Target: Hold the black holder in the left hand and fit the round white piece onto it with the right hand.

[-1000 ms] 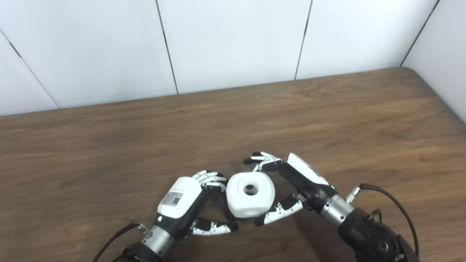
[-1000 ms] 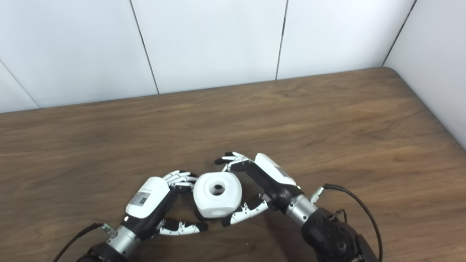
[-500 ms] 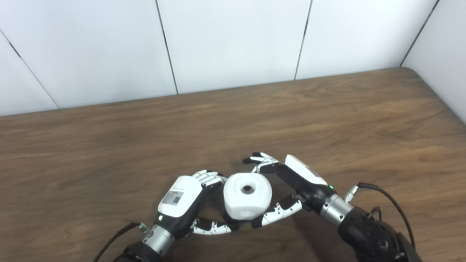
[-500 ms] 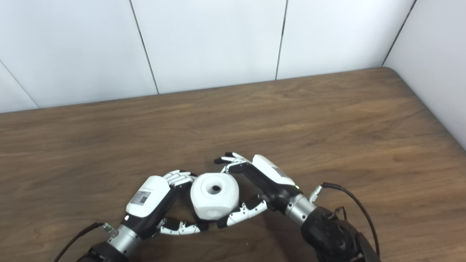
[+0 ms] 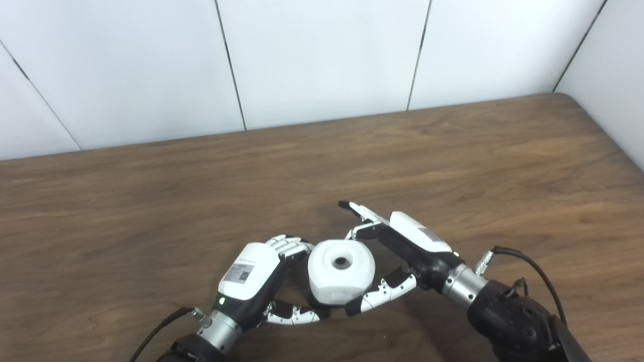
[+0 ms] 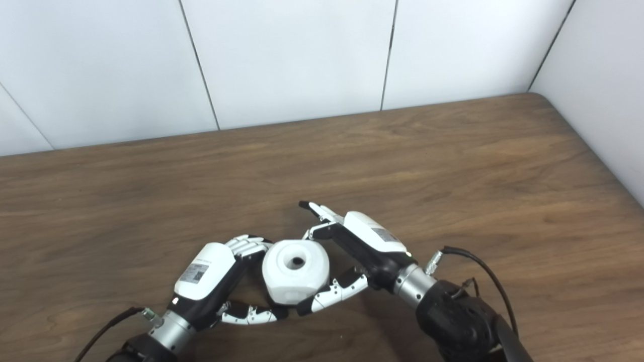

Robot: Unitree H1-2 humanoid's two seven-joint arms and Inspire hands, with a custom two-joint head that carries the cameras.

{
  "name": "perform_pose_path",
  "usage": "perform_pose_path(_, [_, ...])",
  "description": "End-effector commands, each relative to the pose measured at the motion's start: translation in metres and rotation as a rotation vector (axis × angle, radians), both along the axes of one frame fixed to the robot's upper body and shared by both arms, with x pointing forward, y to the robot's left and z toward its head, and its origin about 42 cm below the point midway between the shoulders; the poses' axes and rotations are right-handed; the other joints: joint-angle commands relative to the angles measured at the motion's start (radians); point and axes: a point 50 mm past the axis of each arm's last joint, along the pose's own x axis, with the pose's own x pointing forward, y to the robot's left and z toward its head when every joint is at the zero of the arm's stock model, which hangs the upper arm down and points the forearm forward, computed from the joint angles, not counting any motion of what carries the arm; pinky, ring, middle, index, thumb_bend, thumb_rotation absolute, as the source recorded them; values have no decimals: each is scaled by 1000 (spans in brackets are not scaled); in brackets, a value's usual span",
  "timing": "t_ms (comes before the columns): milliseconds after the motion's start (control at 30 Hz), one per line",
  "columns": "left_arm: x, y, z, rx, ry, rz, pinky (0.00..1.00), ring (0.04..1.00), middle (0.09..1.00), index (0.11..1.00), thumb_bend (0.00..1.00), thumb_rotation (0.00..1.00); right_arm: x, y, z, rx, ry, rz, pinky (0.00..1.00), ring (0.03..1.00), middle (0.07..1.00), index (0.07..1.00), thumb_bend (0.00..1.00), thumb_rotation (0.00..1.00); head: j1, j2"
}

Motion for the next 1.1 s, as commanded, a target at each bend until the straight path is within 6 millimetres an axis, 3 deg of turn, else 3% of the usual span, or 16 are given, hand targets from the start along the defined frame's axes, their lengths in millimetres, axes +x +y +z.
perform_pose_path(0, [-2,1,-9,74,49,4,855,816,771,741,843,114,2,-3,5,-45,-32,16,976,1000,1000,1000,1000,505,0,0])
perform_pose_path(367, [-4,2,-6,83,67,19,863,820,788,782,851,123,0,-6,15,-103,-71,17,991,1000,1000,1000,1000,543,4,-24])
perform_pose_path(600, [-8,10,8,61,74,46,876,829,799,815,867,187,-2,-6,26,-124,-90,21,997,1000,1000,1000,1000,548,9,-33])
perform_pose_path(800, [-16,27,33,-43,48,75,787,809,795,816,925,255,-9,-5,47,-179,-109,33,999,1000,1000,1000,1000,540,11,-32])
perform_pose_path(1067, [-28,37,70,-27,32,104,720,836,830,848,930,275,-18,-4,75,-284,-190,58,1000,1000,1000,1000,1000,491,16,-30])
